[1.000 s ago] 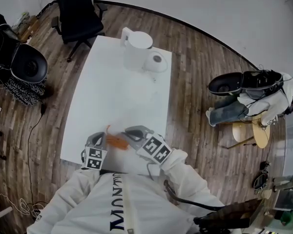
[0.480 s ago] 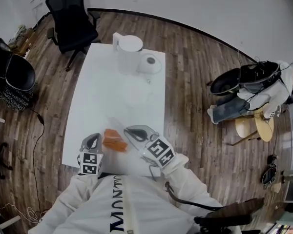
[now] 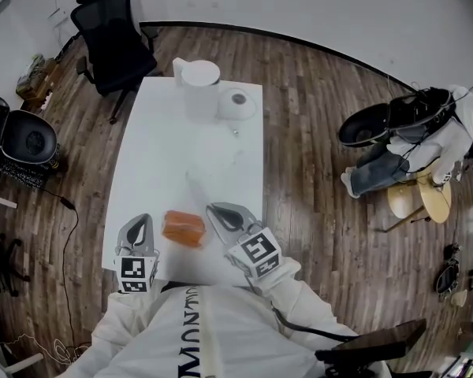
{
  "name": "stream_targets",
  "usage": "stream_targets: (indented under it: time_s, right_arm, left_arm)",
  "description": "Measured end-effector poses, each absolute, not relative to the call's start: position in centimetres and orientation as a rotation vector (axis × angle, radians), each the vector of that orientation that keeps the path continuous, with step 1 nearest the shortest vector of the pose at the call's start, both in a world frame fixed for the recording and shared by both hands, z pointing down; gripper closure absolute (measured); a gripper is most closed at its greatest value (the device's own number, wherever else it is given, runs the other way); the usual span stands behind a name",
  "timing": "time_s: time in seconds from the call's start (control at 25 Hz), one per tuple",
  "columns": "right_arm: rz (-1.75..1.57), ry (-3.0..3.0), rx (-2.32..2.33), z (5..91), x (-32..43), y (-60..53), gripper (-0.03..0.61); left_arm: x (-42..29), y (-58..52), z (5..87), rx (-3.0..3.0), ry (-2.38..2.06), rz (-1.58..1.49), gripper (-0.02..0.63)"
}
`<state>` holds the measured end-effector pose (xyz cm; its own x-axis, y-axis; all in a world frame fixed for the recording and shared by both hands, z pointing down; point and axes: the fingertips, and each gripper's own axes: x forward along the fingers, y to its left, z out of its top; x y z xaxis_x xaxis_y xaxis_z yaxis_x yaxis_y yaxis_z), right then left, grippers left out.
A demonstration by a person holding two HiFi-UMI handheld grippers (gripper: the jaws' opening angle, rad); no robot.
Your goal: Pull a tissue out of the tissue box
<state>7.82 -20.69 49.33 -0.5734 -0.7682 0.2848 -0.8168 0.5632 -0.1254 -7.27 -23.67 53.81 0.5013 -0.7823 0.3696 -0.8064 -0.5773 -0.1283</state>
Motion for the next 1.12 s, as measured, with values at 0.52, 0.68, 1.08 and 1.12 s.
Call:
stream_targets:
  time_s: [0.52,0.68,1.08,1.12]
  right_arm:
    - [0.272,-2.539,1.629,47.7,10.6,-18.1,0.577]
    - [0.242,-2.482,1.686,47.4,9.9,-15.7,0.577]
    - [0.130,-2.344,1.889,45.7,8.3,-7.4,0.578]
    - [0.124,-2.338,1.909,45.5,8.1,-6.5,0.578]
  left_arm:
    - [-6.5,-21.1,47.7,2.866,-1.471,0.476,0.617]
    - [-7.5,-19.0,47.0,2.884,-1.480,0.443,0.616]
    - [-14.0,-10.6,45.3,2.900,-1.527,0.364,0.617]
    - [-14.6,-9.7,45.3,2.902,-1.527,0.357,0.617]
